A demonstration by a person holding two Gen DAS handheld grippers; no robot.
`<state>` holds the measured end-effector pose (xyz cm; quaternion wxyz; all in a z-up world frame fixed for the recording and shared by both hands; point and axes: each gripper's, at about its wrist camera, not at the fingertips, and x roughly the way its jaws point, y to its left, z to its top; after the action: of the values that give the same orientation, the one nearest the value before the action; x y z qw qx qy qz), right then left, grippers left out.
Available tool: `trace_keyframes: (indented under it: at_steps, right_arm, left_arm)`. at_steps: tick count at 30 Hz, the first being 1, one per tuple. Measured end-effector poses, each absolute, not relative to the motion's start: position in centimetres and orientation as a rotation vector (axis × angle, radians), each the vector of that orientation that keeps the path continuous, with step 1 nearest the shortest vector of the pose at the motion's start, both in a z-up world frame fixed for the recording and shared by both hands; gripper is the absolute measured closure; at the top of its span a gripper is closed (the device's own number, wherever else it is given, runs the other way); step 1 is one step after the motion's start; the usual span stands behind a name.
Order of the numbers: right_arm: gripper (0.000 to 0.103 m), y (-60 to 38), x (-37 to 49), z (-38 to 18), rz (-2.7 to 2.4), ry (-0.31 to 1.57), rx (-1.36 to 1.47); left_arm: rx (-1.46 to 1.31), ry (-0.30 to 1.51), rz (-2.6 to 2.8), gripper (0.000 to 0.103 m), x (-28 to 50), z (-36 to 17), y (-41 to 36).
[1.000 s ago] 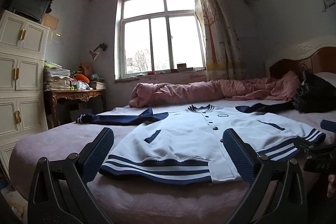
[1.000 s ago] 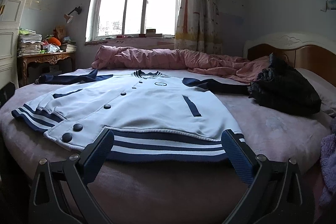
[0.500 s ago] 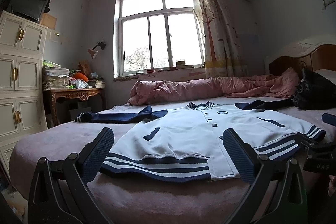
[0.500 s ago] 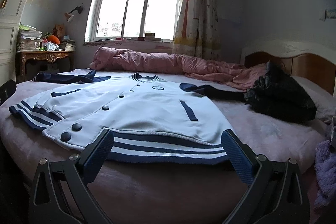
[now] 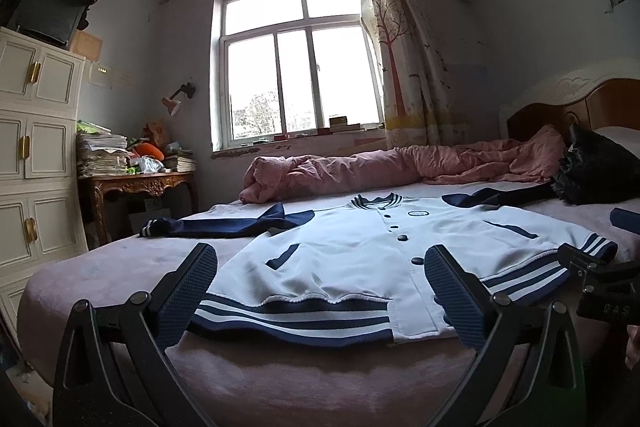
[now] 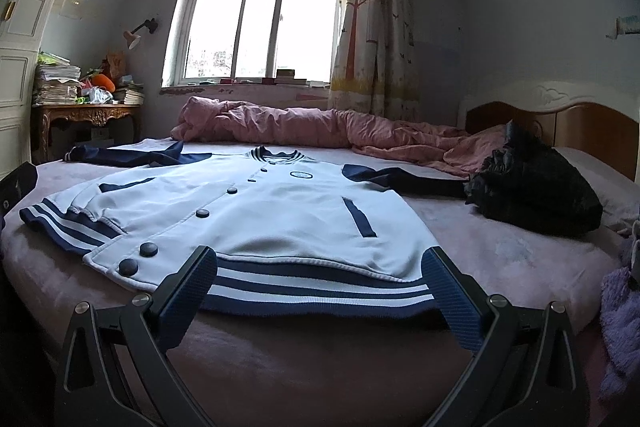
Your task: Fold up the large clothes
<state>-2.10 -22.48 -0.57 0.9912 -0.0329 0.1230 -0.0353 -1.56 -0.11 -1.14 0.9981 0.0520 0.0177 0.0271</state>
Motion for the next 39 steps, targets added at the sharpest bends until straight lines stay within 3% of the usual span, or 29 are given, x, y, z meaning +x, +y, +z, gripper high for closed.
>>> trace_keyframes:
  at_steps: [39]
  right_arm:
    - [0.0, -23.0, -2.0, -0.8, -0.076, 0.277, -0.033]
  left_arm:
    - [0.109, 0.064, 0.087, 0.0, -0.9, -1.4, 0.0]
